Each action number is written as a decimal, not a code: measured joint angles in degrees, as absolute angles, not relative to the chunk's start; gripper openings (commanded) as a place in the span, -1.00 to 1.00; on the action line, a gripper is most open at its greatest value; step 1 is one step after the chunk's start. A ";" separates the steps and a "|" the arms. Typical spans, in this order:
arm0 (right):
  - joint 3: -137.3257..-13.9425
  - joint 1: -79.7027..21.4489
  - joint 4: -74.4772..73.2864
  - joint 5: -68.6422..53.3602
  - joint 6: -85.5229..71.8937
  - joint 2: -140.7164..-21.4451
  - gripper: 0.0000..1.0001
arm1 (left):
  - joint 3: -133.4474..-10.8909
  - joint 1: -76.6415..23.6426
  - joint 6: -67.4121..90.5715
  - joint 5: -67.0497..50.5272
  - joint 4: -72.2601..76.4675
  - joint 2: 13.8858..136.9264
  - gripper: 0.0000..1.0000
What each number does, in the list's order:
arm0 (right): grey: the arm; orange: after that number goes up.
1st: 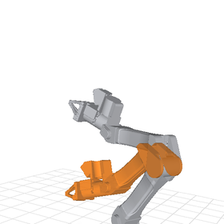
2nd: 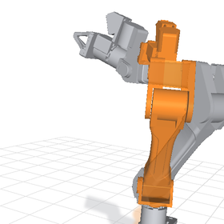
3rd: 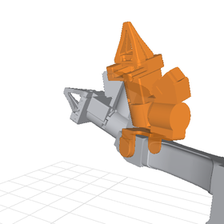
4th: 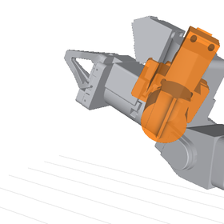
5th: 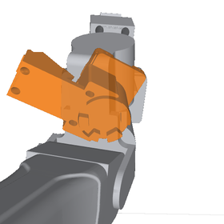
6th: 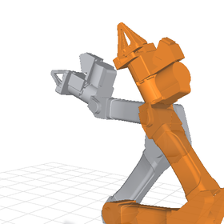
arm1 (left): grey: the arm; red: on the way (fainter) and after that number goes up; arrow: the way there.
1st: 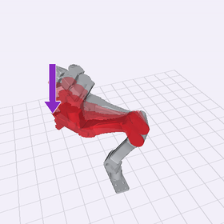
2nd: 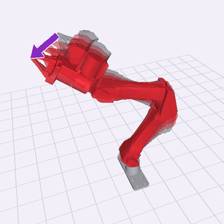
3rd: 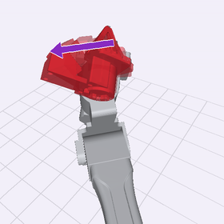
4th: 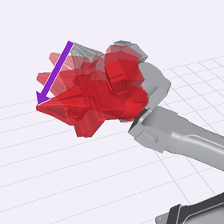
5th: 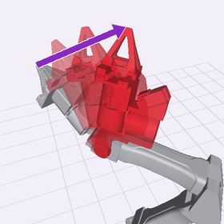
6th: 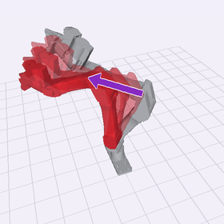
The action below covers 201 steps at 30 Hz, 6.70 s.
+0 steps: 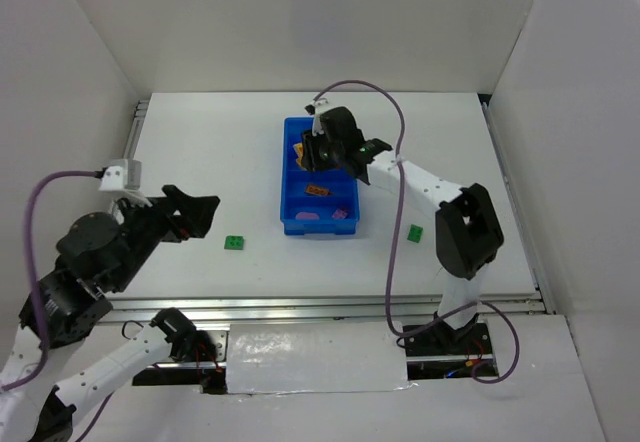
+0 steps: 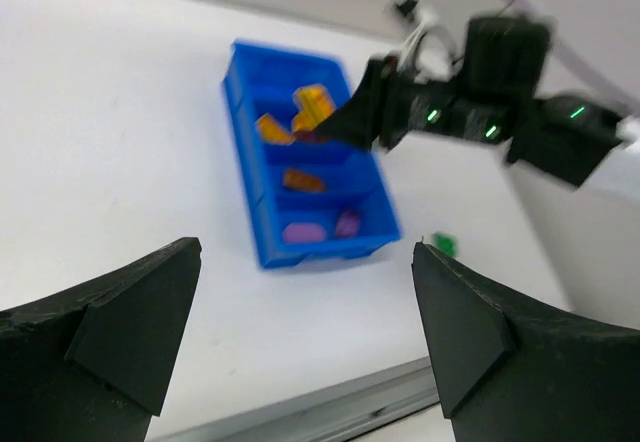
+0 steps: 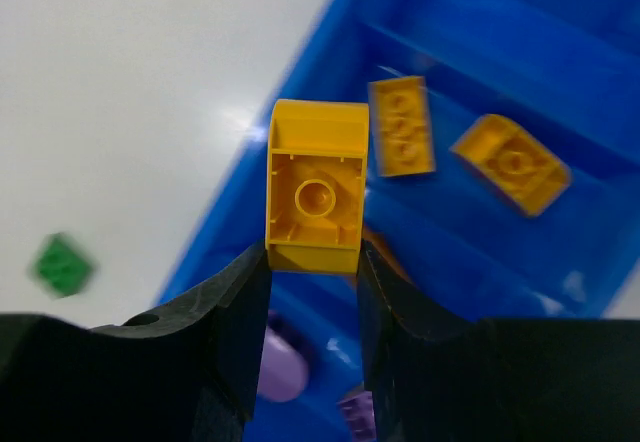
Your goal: Sort the legos into containers by color
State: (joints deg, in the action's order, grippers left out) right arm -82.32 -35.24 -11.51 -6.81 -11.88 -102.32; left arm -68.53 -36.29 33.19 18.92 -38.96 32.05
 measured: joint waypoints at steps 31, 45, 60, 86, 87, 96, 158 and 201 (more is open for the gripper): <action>-95.15 -32.99 -16.45 6.11 14.68 -122.04 -0.40 | -51.42 -36.29 30.04 20.95 -39.42 30.15 0.99; -95.83 -33.01 -15.49 3.64 13.98 -121.43 0.15 | -51.42 -36.27 29.95 19.18 -39.11 30.61 0.99; -85.58 -32.53 -12.05 5.96 -6.39 -92.92 0.99 | -51.42 -33.50 30.24 18.81 -39.09 35.64 0.99; -44.45 -18.63 -31.42 18.59 -44.60 -73.69 1.00 | -51.42 -32.82 30.22 16.03 -39.38 33.98 0.99; -43.92 -18.35 -31.48 18.68 -44.69 -73.69 0.99 | -51.42 -32.82 30.20 15.94 -39.38 33.98 0.99; -42.46 -10.68 -30.44 13.78 -41.95 -77.32 0.83 | -51.42 -32.82 30.15 15.16 -39.35 33.98 0.99; -125.97 -23.62 -33.76 -0.71 -15.27 -133.38 -0.63 | -51.42 -32.10 31.46 20.64 -40.47 39.38 0.99; -71.26 -27.62 -17.85 -17.02 -20.03 -75.96 0.99 | -51.03 -28.08 42.13 19.70 -38.50 72.49 0.98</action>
